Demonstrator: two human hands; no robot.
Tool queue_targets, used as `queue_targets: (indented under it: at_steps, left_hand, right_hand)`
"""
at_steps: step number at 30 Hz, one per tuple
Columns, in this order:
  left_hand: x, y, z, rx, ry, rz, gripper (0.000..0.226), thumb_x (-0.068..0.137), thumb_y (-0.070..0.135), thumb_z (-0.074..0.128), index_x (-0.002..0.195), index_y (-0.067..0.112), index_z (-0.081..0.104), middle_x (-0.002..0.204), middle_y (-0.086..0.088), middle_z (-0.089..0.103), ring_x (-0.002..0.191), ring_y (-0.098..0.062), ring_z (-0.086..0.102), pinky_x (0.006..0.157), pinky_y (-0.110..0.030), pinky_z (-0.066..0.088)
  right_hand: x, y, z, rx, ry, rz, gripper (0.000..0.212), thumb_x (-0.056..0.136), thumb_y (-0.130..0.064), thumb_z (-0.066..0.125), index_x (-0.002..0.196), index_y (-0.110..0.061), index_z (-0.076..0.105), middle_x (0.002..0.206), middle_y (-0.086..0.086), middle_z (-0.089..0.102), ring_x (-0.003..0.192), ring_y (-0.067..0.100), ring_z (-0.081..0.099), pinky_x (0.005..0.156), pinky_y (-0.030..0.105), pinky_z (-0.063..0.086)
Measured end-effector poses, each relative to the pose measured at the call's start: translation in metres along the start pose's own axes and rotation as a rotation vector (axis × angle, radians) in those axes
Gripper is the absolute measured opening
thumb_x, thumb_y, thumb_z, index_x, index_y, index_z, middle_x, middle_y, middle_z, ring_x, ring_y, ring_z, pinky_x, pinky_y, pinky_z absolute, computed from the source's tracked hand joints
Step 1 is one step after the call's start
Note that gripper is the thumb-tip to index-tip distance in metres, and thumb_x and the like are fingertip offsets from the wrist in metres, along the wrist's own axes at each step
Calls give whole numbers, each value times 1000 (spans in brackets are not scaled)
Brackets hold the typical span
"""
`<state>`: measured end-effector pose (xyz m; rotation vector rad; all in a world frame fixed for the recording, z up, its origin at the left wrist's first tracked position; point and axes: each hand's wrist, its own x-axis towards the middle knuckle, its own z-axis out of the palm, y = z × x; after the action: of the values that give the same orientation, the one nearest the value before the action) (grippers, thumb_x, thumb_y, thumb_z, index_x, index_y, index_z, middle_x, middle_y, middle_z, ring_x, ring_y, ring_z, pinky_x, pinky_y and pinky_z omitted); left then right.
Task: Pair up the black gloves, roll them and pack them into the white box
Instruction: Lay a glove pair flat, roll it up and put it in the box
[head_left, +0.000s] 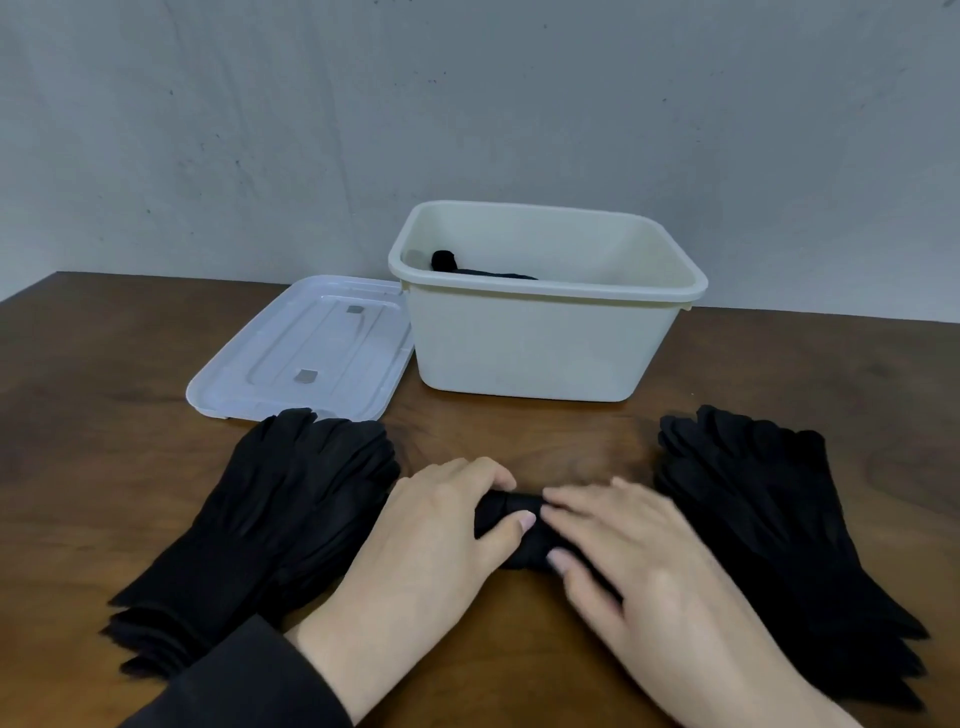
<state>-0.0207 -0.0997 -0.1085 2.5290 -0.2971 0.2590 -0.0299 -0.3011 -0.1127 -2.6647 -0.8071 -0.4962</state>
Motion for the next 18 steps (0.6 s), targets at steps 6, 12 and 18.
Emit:
queue_targets:
  at_steps: [6,12,18]
  left_hand:
    - [-4,-9,-7,167,-150,240,60,97,60,28,150,33,37,148,23,38,134,1,34,113,-24,25]
    - [3,-11,9,136,-251,255,56,81,53,38,124,31,67,118,19,69,106,5,64,89,-15,51]
    - [4,-10,-2,-168,57,108,49,97,54,47,145,52,33,139,42,35,131,21,29,107,-2,23]
  right_hand:
    - [1,2,11,-55,-138,-24,68,62,-32,92,125,-17,70,130,-6,66,118,5,63,100,27,47]
    - [4,1,8,-45,-16,-22,47,62,-19,88,108,-23,77,109,-10,75,93,4,72,93,22,44]
    - [14,9,-60,-272,131,8,47,80,-30,54,123,-46,58,106,-14,69,95,25,67,91,43,46]
